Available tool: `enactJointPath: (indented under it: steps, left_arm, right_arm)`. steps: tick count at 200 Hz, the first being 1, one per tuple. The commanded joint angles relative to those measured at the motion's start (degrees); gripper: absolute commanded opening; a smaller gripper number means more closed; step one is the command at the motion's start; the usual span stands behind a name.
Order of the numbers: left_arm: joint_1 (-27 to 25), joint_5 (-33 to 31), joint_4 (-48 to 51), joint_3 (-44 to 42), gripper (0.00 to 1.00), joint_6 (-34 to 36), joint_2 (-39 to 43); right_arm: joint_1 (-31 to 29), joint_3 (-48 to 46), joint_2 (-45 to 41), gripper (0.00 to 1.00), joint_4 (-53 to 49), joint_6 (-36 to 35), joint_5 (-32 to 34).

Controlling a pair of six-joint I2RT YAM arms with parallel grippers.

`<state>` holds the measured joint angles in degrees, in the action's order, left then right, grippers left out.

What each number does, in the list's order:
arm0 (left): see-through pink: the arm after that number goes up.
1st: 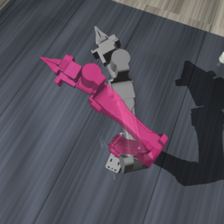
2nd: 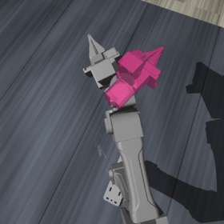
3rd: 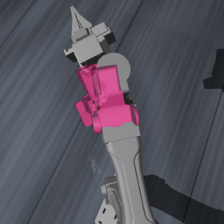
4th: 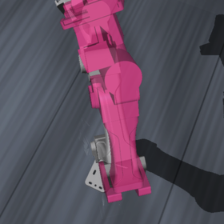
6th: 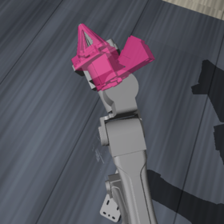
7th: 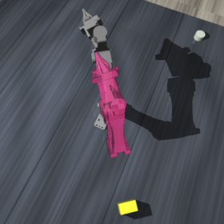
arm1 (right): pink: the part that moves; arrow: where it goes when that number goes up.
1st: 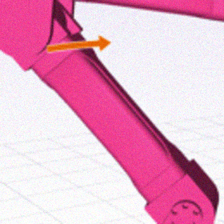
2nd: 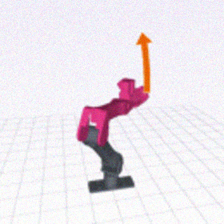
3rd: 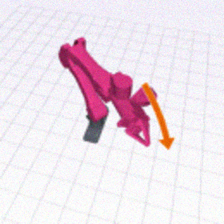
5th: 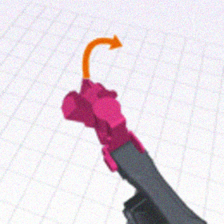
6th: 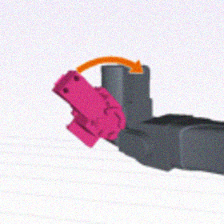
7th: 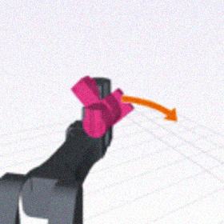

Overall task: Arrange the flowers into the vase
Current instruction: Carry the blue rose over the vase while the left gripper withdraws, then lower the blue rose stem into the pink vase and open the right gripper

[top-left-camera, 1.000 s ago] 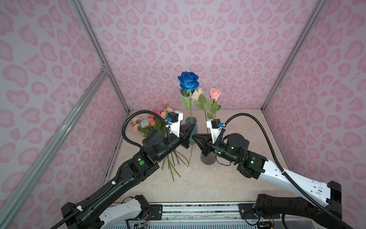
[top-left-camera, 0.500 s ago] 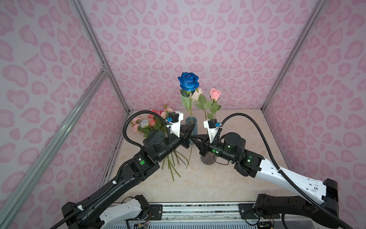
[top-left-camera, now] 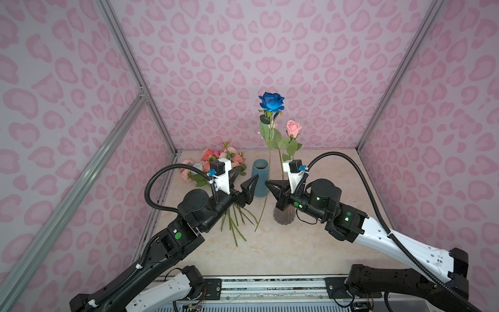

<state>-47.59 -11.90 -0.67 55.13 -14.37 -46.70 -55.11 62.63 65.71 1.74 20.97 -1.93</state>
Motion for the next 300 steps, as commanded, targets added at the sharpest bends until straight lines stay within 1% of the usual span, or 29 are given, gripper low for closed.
enactJointPath:
  steps: [1, 20, 44, 64, 77, 88, 97, 122, 149, 176, 202, 219, 236, 274, 300]
  left_arm:
    - [0.1, -8.5, 1.7, -3.5, 0.78, -0.4, 4.7]
    - [0.1, -12.4, 2.9, -6.7, 0.79, -1.5, 8.6]
    - [0.1, -14.6, 6.6, -8.3, 0.79, -1.9, 12.3]
    - [0.1, -16.8, 9.1, -9.4, 0.79, -2.7, 14.9]
    - [0.1, -17.4, 9.7, -10.4, 0.79, -3.1, 16.6]
    - [0.1, -17.7, 9.8, -11.5, 0.79, -3.2, 17.7]
    - [0.1, -18.2, 9.9, -12.2, 0.79, -3.2, 18.4]
    - [0.1, -18.9, 10.4, -12.5, 0.80, -3.1, 18.8]
    - [0.1, -18.1, 10.5, -12.7, 0.80, -3.4, 18.5]
    - [0.1, -17.8, 10.2, -13.7, 0.80, -3.9, 17.5]
    - [0.1, -17.1, 10.2, -13.3, 0.80, -4.2, 16.1]
    - [0.1, -17.0, 9.8, -13.2, 0.80, -4.2, 15.4]
    - [0.1, -16.8, 9.4, -13.5, 0.80, -4.7, 14.6]
    - [0.1, -16.4, 9.0, -14.1, 0.80, -6.4, 12.6]
    - [0.1, -18.9, 9.0, -14.2, 0.80, -7.3, 10.5]
  right_arm:
    - [0.0, 1.9, -1.6, 0.02, -2.2, -6.2, 5.5]
    - [1.8, 3.5, -3.4, 0.02, -2.1, -8.0, 7.4]
    - [6.9, 7.8, -4.4, 0.01, -4.2, -8.7, 6.5]
    - [10.6, 11.0, -4.6, 0.01, -5.8, -11.1, 7.1]
    - [12.1, 11.8, -4.9, 0.01, -6.4, -13.6, 9.6]
    - [13.0, 10.5, -5.5, 0.01, -5.2, -15.7, 13.3]
    - [14.2, 9.7, -5.6, 0.01, -4.7, -15.5, 13.8]
    - [17.3, 8.0, -5.1, 0.01, -4.8, -12.2, 11.7]
    - [17.5, 3.8, -4.9, 0.01, -4.0, -9.1, 11.1]
    - [17.4, -1.6, -4.7, 0.03, -2.9, -3.4, 9.6]
    - [16.9, -5.6, -4.5, 0.09, -4.1, 1.5, 9.3]
    - [16.3, -6.9, -4.7, 0.17, -5.5, 2.3, 9.3]
    - [15.2, -7.1, -4.8, 0.21, -7.2, 1.8, 9.6]
    - [13.6, -7.8, -5.9, 0.24, -9.3, 2.4, 10.6]
    - [13.5, -8.1, -8.4, 0.24, -10.0, 2.6, 10.5]
